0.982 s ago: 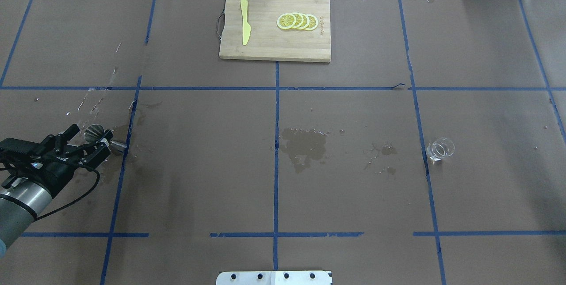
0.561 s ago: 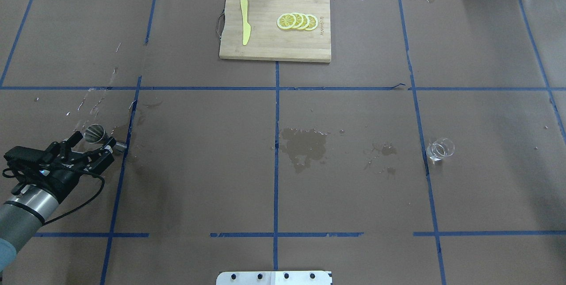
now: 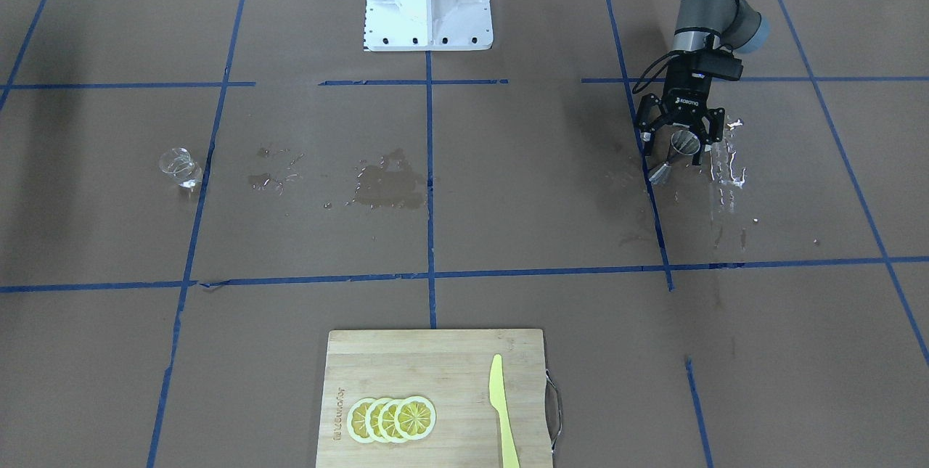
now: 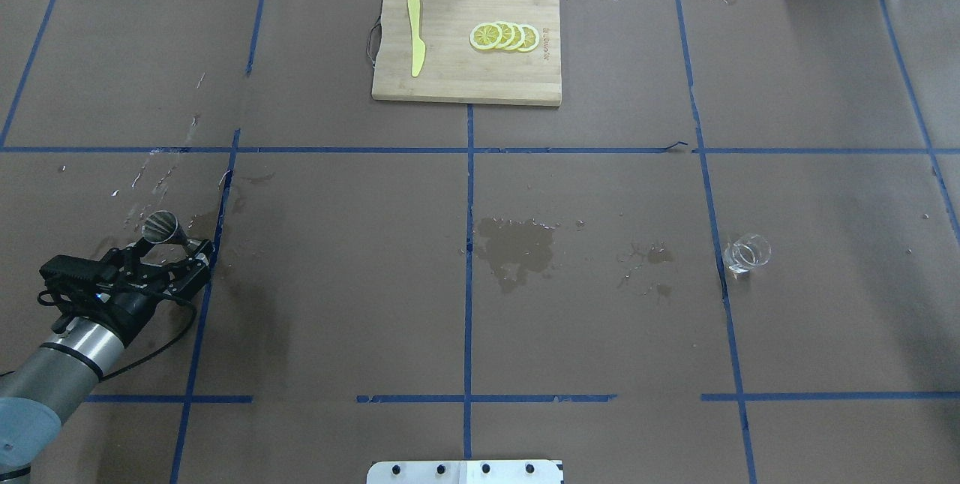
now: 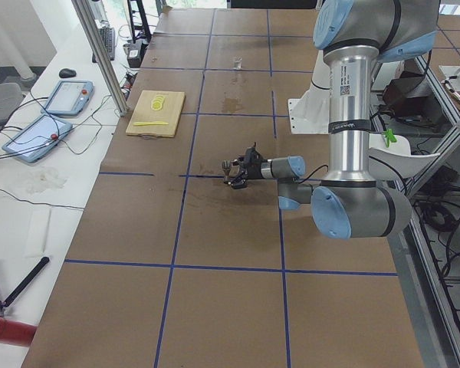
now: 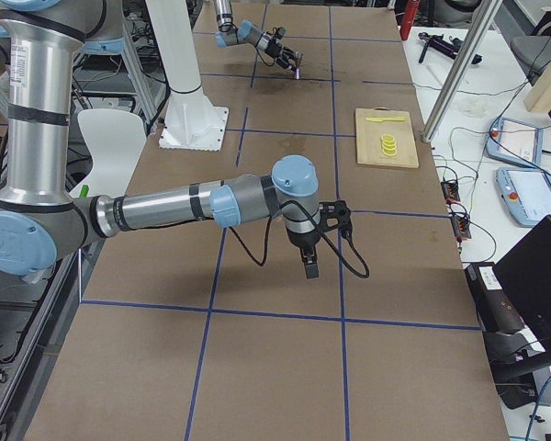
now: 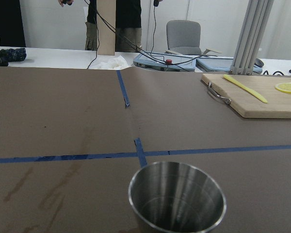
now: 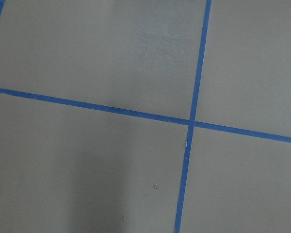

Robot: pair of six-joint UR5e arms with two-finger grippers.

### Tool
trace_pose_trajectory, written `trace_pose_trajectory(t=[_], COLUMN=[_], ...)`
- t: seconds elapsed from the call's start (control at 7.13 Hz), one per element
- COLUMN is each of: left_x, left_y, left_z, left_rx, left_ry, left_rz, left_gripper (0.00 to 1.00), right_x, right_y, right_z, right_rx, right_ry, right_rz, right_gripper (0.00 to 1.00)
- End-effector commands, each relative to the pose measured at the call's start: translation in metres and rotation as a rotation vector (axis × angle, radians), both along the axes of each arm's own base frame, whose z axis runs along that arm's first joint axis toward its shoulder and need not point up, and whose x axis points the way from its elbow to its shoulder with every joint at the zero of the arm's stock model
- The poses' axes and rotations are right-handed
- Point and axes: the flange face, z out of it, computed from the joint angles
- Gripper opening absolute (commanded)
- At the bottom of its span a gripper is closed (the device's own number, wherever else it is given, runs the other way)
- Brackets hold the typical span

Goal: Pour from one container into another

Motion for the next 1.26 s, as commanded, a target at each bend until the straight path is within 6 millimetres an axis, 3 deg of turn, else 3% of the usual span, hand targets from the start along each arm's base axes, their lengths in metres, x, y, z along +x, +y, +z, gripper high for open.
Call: trace_pose_trajectory(t=[0.0, 0.14, 0.28, 0.98, 1.12], left_x=[0.0023, 0.002, 0.0015, -0.0029, -0.0025], left_y=[-0.0004, -0.0004, -0.0005, -0.0029, -0.0024], left_z=[0.0033, 0.001, 0.0, -0.0022, -0.0015], left_rx=[-0.003, -0.002, -0.001, 0.014, 0.014], left_ry=[-0.003, 0.004, 0.007, 0.011, 0.009], left_rz=[0.0, -0.001, -0.004, -0.054, -0.054], left_gripper=[0.76, 0.44, 0.37, 0.38, 0.24], right_x=[0.0, 0.0, 0.0, 0.0, 0.0], right_y=[-0.0001, -0.0001, -0.0001, -0.0001, -0.0001], right_z=[-0.0001, -0.0001, -0.0001, -0.0001, 0.0007], right_rx=[0.0, 0.0, 0.0, 0.0, -0.001], right_ry=[0.0, 0.0, 0.0, 0.0, 0.0], right_rz=[0.0, 0.0, 0.0, 0.0, 0.0], right_gripper=[1.0, 1.0, 1.0, 1.0, 1.0])
